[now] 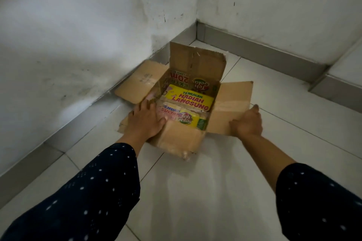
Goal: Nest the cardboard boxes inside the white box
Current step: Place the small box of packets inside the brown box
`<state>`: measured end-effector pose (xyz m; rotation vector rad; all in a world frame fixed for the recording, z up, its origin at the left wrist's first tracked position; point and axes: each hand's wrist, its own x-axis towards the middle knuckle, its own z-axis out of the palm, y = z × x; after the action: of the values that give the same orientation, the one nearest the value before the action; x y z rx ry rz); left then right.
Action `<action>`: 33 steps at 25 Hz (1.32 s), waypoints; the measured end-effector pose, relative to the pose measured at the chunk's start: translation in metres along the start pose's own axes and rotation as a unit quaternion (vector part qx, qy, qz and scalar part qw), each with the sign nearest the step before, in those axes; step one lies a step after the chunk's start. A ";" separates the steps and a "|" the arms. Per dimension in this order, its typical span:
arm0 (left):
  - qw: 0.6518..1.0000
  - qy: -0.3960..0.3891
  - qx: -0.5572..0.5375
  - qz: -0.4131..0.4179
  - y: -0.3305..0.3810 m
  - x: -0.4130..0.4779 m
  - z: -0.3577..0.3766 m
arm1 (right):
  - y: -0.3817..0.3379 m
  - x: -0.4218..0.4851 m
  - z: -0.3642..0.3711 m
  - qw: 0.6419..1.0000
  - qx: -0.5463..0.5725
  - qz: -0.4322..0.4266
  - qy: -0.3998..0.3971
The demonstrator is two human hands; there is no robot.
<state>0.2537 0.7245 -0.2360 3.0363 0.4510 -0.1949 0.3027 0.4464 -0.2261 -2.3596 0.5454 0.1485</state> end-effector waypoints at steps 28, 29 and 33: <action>0.907 0.226 -0.336 -0.115 0.182 -0.099 -0.131 | 0.074 -0.018 -0.236 0.970 -0.060 -0.187 0.142; 0.906 0.228 -0.339 -0.108 0.198 -0.112 -0.144 | 0.080 -0.022 -0.259 0.969 -0.054 -0.191 0.145; 0.903 0.242 -0.346 -0.079 0.272 -0.167 -0.194 | 0.111 -0.037 -0.363 0.961 -0.046 -0.211 0.170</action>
<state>0.1976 0.4337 -0.0085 2.3099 0.6290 0.6002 0.2066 0.1451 -0.0134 -2.5492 0.1795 -0.4410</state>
